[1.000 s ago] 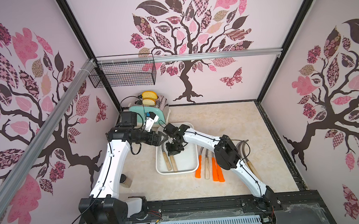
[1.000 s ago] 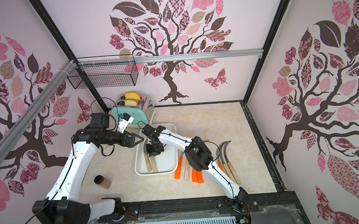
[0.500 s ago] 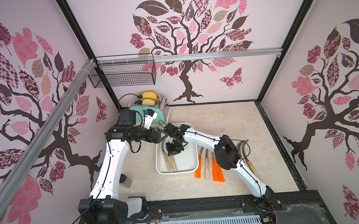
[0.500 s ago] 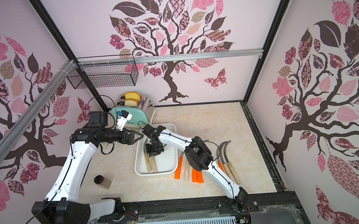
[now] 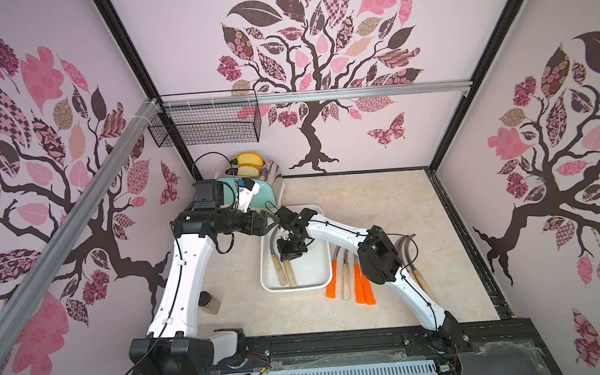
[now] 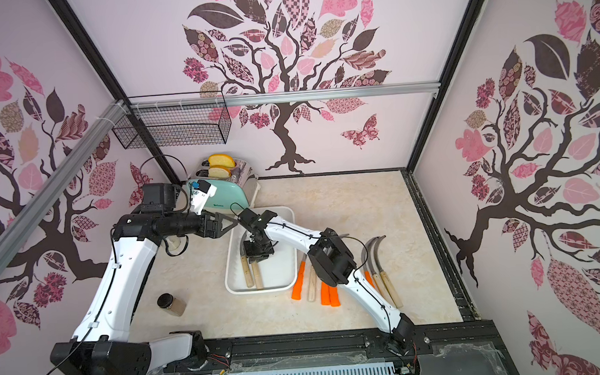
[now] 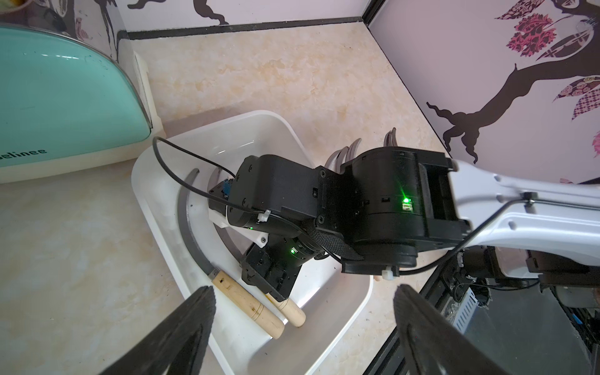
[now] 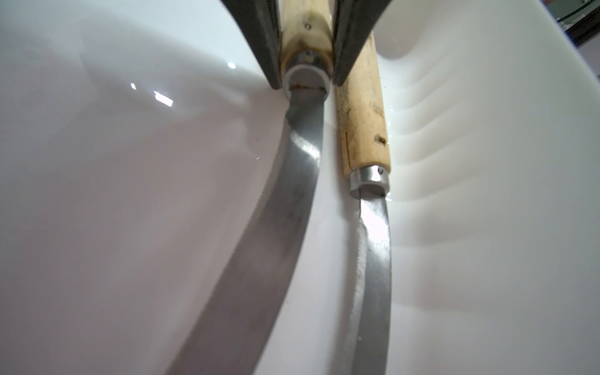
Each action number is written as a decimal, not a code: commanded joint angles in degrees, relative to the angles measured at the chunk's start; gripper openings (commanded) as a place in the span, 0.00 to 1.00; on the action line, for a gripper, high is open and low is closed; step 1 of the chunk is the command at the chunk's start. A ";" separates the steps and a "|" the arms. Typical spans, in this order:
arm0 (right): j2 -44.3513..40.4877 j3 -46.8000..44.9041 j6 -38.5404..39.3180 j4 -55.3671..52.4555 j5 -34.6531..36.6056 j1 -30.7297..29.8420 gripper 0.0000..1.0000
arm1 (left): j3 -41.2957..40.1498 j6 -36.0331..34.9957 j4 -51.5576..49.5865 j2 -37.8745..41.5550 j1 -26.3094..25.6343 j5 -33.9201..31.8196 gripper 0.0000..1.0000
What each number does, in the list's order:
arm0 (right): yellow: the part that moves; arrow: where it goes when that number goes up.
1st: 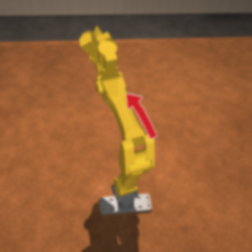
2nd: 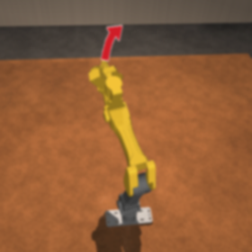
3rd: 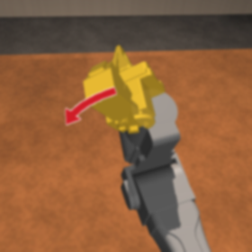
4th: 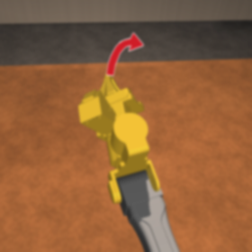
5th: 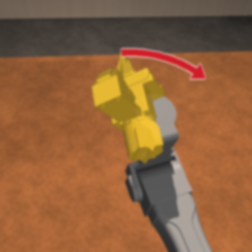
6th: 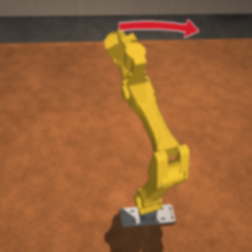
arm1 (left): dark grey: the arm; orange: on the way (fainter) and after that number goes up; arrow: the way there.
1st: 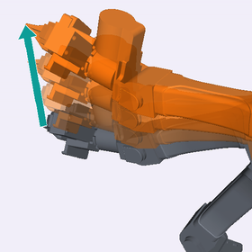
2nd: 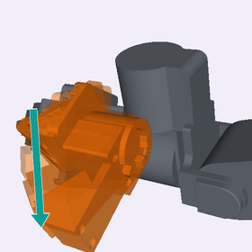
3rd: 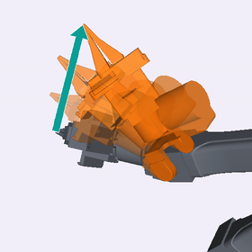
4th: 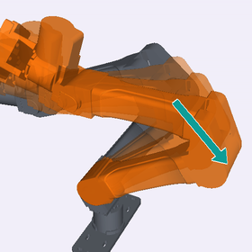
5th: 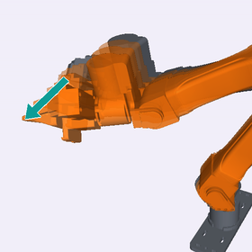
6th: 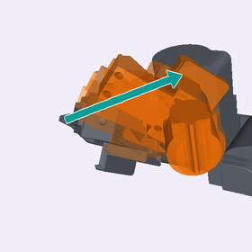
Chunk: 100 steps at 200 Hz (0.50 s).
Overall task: Put small sickles into storage boxes
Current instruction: Place the sickle in the storage box.
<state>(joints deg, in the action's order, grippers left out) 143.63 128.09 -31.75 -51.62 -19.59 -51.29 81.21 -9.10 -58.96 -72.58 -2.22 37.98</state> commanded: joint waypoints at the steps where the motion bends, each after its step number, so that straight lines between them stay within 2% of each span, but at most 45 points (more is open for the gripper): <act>1: 2.00 1.90 0.62 -1.39 -0.79 -0.03 0.32 | 1.23 1.13 1.31 1.55 0.28 0.87 0.90; 100: 0.88 2.80 1.07 -1.73 -0.05 0.04 0.35 | 1.74 2.84 3.00 2.47 0.24 0.62 0.91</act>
<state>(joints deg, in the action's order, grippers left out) 144.11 128.27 -31.44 -51.64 -20.18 -51.29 82.28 -6.87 -57.39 -71.53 -2.22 38.65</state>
